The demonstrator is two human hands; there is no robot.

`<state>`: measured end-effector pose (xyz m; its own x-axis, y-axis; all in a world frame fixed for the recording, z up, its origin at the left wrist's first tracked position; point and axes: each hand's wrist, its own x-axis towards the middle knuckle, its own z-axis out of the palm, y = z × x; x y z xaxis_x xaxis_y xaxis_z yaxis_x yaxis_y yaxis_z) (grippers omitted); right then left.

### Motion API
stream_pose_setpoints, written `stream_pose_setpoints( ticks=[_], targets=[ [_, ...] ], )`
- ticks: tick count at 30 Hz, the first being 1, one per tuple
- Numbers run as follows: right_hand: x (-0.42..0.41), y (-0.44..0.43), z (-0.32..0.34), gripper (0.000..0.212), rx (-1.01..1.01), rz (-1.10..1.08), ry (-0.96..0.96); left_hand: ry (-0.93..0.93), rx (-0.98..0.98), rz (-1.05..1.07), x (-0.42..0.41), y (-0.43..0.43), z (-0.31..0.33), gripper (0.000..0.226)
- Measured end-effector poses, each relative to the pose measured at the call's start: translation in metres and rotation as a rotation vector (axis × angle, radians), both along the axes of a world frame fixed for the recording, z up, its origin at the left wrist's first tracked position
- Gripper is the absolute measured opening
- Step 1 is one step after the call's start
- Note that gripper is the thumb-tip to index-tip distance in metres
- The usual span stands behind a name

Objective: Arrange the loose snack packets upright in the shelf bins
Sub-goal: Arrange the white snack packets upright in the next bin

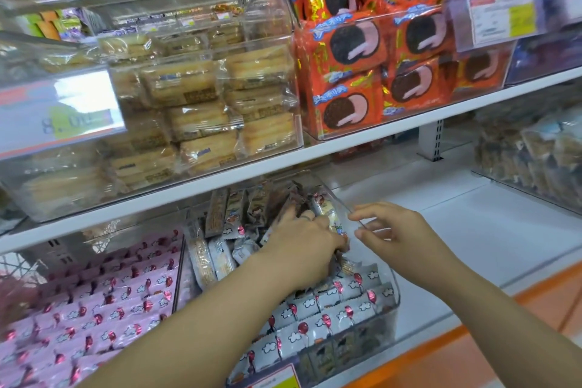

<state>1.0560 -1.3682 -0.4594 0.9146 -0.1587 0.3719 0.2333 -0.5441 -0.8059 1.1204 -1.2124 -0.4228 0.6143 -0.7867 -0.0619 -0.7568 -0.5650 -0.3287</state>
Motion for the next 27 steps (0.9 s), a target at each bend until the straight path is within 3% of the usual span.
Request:
stream_pose_setpoints(
  ticks=[7, 14, 20, 27],
  targets=[
    [0.0, -0.003, -0.001, 0.023, -0.008, -0.005, 0.006, 0.008, 0.033, -0.04, 0.012, -0.012, -0.015, 0.047],
    [-0.002, -0.005, -0.001, 0.021, 0.01, 0.008, 0.015, -0.01, -0.052, -0.092, 0.021, -0.005, -0.02, 0.046],
    [-0.002, -0.005, -0.001, 0.022, -0.004, 0.01, 0.023, 0.253, -0.28, -0.037, 0.035, 0.016, -0.012, 0.042],
    [-0.002, -0.003, -0.001, 0.021, -0.01, 0.016, 0.04, 0.395, -0.296, -0.017, 0.041, 0.022, -0.007, 0.035]
  ],
)
